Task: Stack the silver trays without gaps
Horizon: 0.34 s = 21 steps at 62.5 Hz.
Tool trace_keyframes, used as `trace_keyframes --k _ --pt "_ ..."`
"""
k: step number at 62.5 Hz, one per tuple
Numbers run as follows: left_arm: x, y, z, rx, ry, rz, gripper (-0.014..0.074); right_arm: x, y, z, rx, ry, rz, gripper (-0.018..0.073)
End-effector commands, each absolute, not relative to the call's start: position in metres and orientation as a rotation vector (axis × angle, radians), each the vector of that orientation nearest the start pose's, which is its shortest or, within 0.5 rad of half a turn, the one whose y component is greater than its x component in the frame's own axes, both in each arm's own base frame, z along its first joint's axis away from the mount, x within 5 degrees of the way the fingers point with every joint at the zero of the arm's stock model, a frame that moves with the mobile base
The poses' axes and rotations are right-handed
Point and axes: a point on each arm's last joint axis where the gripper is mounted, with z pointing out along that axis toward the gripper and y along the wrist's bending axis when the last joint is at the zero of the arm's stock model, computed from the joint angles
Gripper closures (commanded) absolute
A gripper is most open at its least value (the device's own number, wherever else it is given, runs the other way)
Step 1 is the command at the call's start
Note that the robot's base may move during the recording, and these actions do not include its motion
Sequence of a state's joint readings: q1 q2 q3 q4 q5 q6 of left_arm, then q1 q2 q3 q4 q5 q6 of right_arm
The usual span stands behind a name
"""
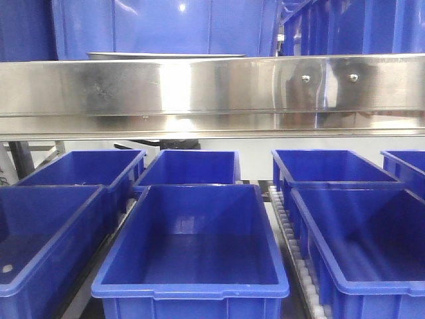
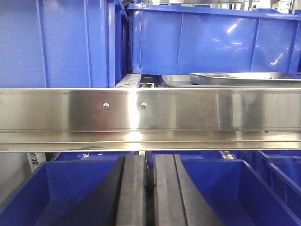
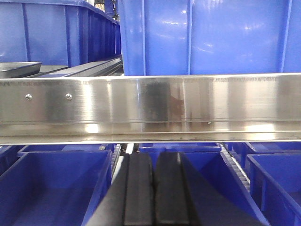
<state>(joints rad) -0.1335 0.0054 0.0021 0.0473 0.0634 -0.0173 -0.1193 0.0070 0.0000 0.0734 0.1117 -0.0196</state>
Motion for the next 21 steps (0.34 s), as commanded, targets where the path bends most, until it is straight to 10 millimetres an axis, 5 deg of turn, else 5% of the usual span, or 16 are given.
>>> trace_keyframes --k 1,21 --pt "0.0559 -0.0073 0.2096 0.126 1.518 -0.077 0.0613 0.0562 -0.006 0.2043 0.116 1.577 -0.059 0.0638" --pt "0.0559 -0.0073 0.2096 0.126 1.518 -0.077 0.0613 0.0562 -0.006 0.2043 0.116 1.577 -0.059 0.0638"
